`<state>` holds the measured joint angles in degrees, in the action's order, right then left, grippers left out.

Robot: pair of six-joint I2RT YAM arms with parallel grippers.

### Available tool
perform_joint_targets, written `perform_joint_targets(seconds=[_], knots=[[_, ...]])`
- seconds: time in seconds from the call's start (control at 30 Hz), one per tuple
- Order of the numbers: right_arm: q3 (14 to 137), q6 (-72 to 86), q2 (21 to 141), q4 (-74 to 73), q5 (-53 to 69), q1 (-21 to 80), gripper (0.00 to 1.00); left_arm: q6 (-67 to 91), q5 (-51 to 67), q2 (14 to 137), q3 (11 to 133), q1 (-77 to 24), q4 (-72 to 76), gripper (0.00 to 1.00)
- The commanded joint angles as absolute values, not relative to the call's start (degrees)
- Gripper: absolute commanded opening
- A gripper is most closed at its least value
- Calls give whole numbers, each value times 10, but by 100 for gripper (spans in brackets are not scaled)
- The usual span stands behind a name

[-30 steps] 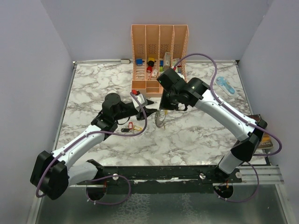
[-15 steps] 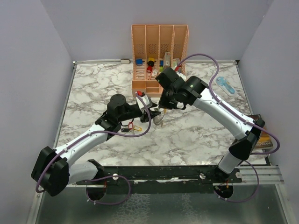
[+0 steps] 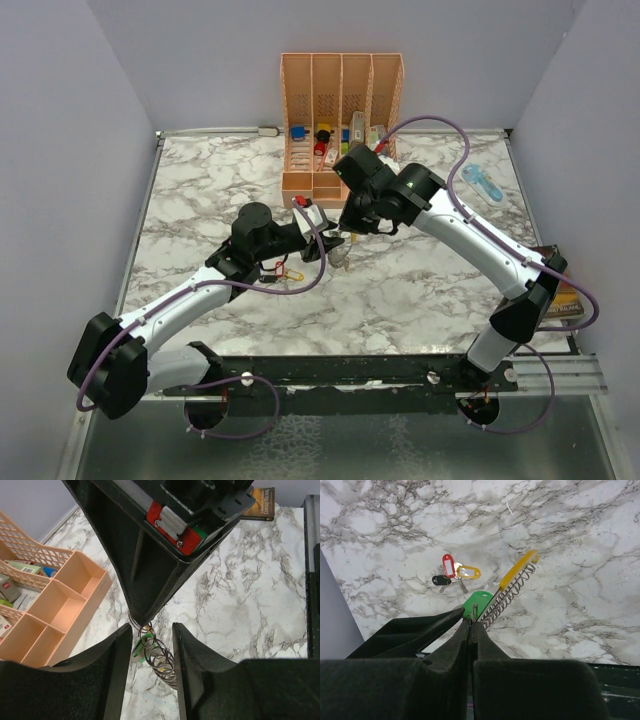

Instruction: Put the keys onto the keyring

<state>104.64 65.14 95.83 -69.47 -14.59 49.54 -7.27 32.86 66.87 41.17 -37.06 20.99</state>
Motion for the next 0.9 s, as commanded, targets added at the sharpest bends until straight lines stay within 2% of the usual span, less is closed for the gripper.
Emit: perform_joint_targets(seconds=[0.0,0.87], knots=[[1060,666,951,-688,-163,495,1,-80,321,664,409,-374,218,40],[1036,676,930,-660,-143,495,1,-97,305,664,389,-374,211,35]])
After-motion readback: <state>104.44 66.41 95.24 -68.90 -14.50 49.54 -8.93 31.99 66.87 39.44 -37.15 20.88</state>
